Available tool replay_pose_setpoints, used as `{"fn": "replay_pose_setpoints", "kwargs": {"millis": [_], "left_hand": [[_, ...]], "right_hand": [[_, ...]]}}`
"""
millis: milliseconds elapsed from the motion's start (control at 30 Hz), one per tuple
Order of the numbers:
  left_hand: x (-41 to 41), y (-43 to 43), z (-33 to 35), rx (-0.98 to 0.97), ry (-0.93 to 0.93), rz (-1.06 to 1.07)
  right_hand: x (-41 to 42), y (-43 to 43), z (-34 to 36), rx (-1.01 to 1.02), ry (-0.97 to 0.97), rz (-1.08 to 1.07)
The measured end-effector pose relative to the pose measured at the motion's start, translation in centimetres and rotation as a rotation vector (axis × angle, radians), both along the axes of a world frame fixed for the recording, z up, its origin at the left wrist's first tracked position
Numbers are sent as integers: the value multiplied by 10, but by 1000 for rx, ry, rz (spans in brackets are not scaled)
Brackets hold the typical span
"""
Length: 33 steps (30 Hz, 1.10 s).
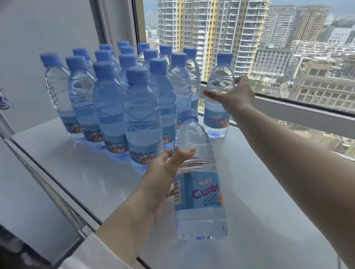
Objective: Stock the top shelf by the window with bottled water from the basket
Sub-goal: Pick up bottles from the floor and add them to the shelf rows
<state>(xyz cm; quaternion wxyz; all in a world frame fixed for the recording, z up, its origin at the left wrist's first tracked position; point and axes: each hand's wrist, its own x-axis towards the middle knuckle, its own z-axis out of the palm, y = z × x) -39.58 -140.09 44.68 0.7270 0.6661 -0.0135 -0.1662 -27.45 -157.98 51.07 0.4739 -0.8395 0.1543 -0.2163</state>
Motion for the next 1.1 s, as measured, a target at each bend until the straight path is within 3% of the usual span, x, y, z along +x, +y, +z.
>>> {"fn": "replay_pose_setpoints", "kwargs": {"millis": [400, 1100], "left_hand": [[7, 0, -1, -11, 4, 19], [15, -4, -2, -23, -18, 44]], "right_hand": [[12, -6, -5, 43, 46, 131], [19, 11, -8, -62, 4, -18]]}}
